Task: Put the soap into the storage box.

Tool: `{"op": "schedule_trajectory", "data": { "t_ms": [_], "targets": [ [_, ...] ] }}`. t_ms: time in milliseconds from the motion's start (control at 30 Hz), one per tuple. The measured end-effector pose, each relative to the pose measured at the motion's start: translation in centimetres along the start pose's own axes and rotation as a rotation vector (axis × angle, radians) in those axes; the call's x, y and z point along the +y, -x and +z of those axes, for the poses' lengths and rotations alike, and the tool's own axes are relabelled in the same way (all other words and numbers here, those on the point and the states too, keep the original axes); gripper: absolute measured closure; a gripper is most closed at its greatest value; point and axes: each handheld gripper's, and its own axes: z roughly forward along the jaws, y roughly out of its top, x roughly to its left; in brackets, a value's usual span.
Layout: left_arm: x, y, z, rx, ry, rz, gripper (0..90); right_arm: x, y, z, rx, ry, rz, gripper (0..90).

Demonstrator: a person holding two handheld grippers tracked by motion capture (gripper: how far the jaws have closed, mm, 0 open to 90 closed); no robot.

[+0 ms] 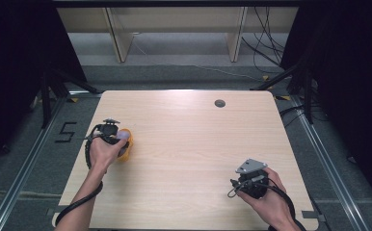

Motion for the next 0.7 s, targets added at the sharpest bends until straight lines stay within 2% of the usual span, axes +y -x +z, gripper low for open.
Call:
{"op": "schedule_trajectory", "data": {
  "t_ms": [167,200,233,300,333,567,700],
  "targets": [
    [0.2,0.0,-0.2,-0.002,0.02,-0.002,45.9,0.0,0.0,0.0,-0.003,0.002,0.001,46.5],
    [0.2,0.3,-0.4,-0.003,0.035,-0.042,44.3,0.0,0.0,0.0,-0.004,0.002,0.0,46.5],
    [0.4,0.0,-0.7,-0.004,0.035,0.003,44.3,0.0,0.0,0.0,-0.004,0.002,0.0,46.5],
    [0.6,0.3,-1.3,0.004,0.069,-0.012,43.1,0.0,0.0,0.0,-0.003,0.002,0.001,46.5],
    [0.7,0.2,-1.4,0.003,0.078,0.005,42.5,0.0,0.0,0.0,-0.002,0.001,0.003,46.5],
    [0.2,0.3,-3.4,0.0,0.152,0.014,40.1,0.0,0.0,-0.1,0.0,-0.002,0.014,46.5],
    [-0.5,0.3,-4.7,-0.012,0.205,0.036,38.6,0.0,0.0,0.0,0.002,0.002,-0.003,46.5]
  ]
}}
